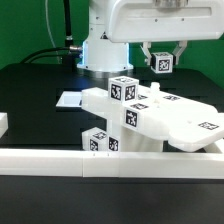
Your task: Assemble chair
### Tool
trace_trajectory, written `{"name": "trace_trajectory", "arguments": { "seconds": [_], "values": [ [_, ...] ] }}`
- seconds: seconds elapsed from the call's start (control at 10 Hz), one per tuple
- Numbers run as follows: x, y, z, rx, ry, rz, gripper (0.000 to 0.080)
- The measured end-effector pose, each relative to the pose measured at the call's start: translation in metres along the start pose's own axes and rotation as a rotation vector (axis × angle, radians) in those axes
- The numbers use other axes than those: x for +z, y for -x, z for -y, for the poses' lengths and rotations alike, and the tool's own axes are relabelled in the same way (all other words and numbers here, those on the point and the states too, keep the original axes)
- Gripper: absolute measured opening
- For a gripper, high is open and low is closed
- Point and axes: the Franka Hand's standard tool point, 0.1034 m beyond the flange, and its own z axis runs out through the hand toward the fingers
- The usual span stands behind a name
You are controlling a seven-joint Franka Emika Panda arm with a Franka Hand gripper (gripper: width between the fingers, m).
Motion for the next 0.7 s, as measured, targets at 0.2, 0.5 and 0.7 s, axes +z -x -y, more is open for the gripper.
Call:
{"name": "trace_trajectory", "arguments": {
  "seconds": [0.2,0.5,0.7],
  "values": [
    [0.0,-0.009,-0.006,-0.012,0.005,-0.008,0.0282],
    [0.0,-0.01,-0.008,-0.027,0.005,-0.002,0.0282],
    [-0.019,-0.038,-0.024,-0.047,0.01,-0.022,0.0282]
  ]
}}
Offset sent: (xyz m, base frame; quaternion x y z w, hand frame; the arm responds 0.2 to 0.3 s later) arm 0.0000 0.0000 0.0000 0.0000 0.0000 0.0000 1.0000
